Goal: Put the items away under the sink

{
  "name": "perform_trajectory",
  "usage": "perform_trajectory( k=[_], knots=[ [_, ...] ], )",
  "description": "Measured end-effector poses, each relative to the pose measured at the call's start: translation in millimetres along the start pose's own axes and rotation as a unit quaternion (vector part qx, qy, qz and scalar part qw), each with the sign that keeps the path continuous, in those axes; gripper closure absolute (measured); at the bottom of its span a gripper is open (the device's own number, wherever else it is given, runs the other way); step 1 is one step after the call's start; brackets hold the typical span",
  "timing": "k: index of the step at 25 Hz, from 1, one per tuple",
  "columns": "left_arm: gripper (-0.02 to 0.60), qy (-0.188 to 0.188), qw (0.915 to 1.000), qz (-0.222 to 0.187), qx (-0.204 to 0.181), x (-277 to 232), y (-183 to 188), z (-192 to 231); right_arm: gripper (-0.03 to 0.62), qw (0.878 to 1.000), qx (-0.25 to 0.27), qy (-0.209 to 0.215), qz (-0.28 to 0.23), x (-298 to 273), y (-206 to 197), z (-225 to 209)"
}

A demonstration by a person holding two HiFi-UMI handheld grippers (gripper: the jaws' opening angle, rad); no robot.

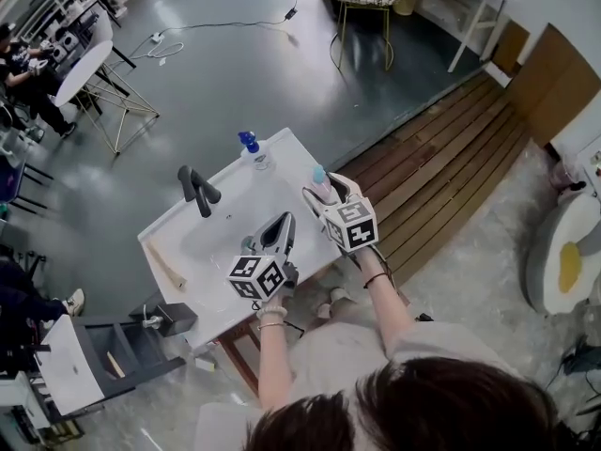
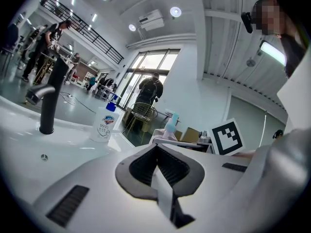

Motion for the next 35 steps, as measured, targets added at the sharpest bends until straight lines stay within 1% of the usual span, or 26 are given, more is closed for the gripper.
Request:
perform_trajectory(
  k=[6,10,11,13,17,24,31,35],
  knots=[
    [0.580,0.012,0.9999,0.005,0.001,-3.5,3.5,6.2,0.336,1.000,-0.008,0.003,-0.014,-11.5,0.6,-1.5],
    [0.578,0.018,0.9998,0.009,0.006,-3.9,1.5,9.6,0.339,1.000,-0.001,0.001,-0.017,-16.3,-0.1,-3.2],
    [0.580,0.020,0.9997,0.009,0.007,-3.5,1.2,10.5,0.341,1.000,0.001,0.000,-0.016,-16.9,-0.3,-3.4],
    [0.580,0.021,0.9997,0.009,0.009,-3.4,0.9,12.0,0.366,1.000,0.008,-0.006,-0.017,-17.6,-0.2,-4.0],
    [0.578,0.024,0.9996,0.011,0.011,-3.2,-0.8,13.8,0.376,0.999,0.020,-0.019,-0.020,-17.9,-0.4,-3.8],
    [0.578,0.016,0.9998,0.013,0.008,-2.1,-1.7,11.2,0.390,0.999,0.035,-0.038,-0.002,-16.7,3.0,-0.8],
    [0.578,0.020,0.9998,0.008,0.007,3.6,-0.6,13.0,0.391,0.999,0.017,-0.041,0.005,-15.3,1.4,-1.6],
    [0.580,0.020,0.9998,0.006,0.006,6.4,-1.6,11.9,0.391,0.999,0.017,-0.039,0.001,-11.4,4.7,0.2]
  ],
)
Point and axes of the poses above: the fingertips, and each gripper's own axes: x backward along the fingers, z to its left, y out of its top, the point moved 7 cm from there along x, backward along the fingers, and after that the axes turned 9 degrees about z, right-handed, at the moved point
